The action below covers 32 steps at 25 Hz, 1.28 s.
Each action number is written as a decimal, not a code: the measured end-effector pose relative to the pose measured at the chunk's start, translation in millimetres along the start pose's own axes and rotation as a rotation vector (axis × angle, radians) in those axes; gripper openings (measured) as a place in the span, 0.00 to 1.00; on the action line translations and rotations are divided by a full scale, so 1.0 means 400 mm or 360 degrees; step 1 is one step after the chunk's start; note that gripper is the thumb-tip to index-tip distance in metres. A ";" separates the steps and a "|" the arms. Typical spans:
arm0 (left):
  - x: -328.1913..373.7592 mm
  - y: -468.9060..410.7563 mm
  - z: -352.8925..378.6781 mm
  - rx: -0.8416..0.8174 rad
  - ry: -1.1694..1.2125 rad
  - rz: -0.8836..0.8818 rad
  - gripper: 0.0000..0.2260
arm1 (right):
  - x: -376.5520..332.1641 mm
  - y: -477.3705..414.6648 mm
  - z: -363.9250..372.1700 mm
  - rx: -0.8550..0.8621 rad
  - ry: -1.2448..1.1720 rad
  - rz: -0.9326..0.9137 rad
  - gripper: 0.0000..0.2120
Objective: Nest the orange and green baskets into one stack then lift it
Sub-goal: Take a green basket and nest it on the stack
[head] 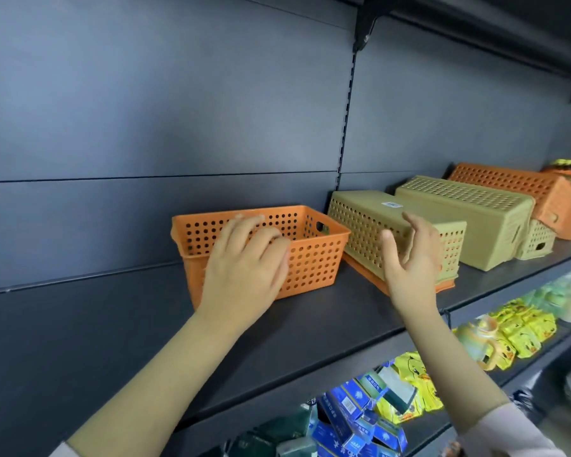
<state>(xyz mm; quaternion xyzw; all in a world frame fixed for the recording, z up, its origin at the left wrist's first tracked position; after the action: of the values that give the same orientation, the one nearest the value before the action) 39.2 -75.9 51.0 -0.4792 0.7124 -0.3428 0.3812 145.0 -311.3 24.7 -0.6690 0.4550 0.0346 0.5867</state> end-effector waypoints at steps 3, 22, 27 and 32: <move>0.154 -0.065 0.059 -0.0170 0.0357 0.0148 0.09 | 0.122 -0.107 -0.121 0.0089 0.0246 0.0242 0.32; 0.381 -0.274 0.498 -0.0758 0.1859 -0.1533 0.28 | 0.419 -0.285 -0.116 -0.0977 -0.0764 0.0788 0.18; 0.354 -0.299 0.479 -0.0626 0.1797 -0.1558 0.29 | 0.396 -0.318 -0.127 -0.0964 -0.0830 0.0697 0.18; 0.350 -0.295 0.489 -0.0531 0.2017 -0.1670 0.21 | 0.397 -0.327 -0.123 -0.1009 -0.0843 0.0684 0.18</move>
<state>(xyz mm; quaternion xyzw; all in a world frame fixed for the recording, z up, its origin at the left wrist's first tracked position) 224.4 -268.1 29.0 -0.5153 0.5178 -0.5701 -0.3759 298.5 -455.0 46.3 -0.6739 0.3848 0.4625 0.4287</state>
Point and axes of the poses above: each hand's wrist, its own y-axis away from the middle knuckle, its own z-axis out of the palm, x = y × z, the point moved 9 cm from there along -y, towards the middle knuckle, and after that the axes turned 9 degrees about -x, right-handed, at the moved point
